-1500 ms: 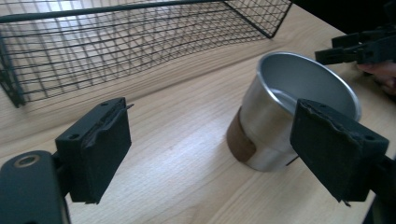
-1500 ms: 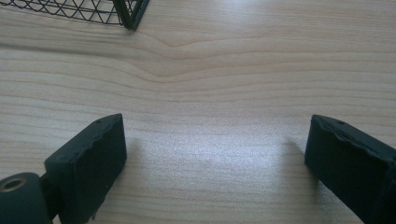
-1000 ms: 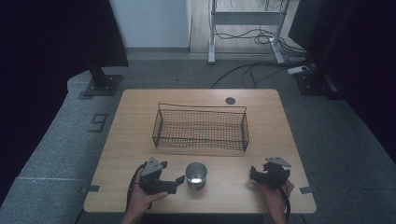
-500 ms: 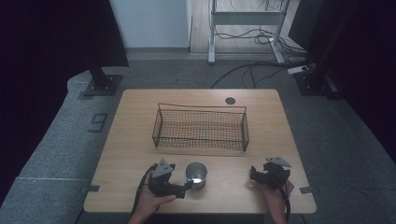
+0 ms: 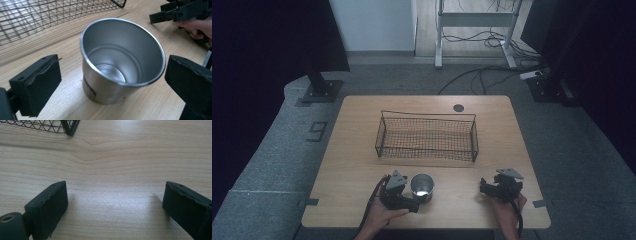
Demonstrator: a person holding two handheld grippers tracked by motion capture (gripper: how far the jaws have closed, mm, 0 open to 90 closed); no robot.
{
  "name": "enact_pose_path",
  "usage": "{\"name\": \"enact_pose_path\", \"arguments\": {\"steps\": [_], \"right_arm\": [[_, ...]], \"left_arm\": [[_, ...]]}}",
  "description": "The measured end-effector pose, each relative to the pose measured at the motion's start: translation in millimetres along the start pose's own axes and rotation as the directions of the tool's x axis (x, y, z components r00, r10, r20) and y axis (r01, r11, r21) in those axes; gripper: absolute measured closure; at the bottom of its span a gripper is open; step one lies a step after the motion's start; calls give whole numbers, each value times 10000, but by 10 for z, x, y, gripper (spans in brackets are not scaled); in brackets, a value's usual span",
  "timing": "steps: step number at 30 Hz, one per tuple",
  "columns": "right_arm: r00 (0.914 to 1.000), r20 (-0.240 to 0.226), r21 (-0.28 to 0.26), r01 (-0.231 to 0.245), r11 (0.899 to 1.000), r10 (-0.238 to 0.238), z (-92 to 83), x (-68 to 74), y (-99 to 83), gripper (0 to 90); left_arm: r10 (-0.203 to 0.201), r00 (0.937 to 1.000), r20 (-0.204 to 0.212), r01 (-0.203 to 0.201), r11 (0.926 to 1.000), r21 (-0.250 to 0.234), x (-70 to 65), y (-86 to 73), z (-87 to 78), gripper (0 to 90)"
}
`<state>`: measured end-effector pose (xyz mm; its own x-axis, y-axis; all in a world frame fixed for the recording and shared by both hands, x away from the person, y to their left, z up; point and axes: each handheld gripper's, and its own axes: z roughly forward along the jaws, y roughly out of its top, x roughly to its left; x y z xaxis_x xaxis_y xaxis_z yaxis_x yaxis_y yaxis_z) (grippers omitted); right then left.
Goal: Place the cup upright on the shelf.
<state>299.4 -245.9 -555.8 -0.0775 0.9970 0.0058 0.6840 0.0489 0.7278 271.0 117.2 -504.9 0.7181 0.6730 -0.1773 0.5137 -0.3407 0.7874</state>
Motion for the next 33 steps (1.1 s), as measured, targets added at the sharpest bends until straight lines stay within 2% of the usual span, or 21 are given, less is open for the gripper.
{"name": "enact_pose_path", "arguments": {"steps": [11, 16, 20, 23, 26, 33], "right_arm": [[10000, -24, -10, -16, 10000, 16, -2, -1, -2, 65], [10000, -1, -8, -19, 10000, 19, -7, 1, -5, 70], [10000, 26, -27, -23, 10000, 23, -15, 3, -11, 76], [10000, 16, -35, -29, 10000, 29, -16, 3, -13, 77], [10000, 15, -37, -31, 10000, 31, -16, 3, -13, 77], [10000, 4, -38, -32, 10000, 32, -17, 2, -14, 78]], "left_arm": [[335, 9994, -17, -334, 9991, 263, -108, 34, 193, 10], [525, 9980, -351, -520, 9985, 165, -151, 25, 284, 34], [542, 9974, -465, -532, 9983, 223, -140, 6, 323, 65], [511, 9954, -805, -486, 9982, 338, -122, -20, 361, 100], [496, 9965, -665, -469, 9980, 424, -104, -41, 386, 170], [690, 9960, -573, -667, 9969, 422, -96, -51, 369, 179]]}}
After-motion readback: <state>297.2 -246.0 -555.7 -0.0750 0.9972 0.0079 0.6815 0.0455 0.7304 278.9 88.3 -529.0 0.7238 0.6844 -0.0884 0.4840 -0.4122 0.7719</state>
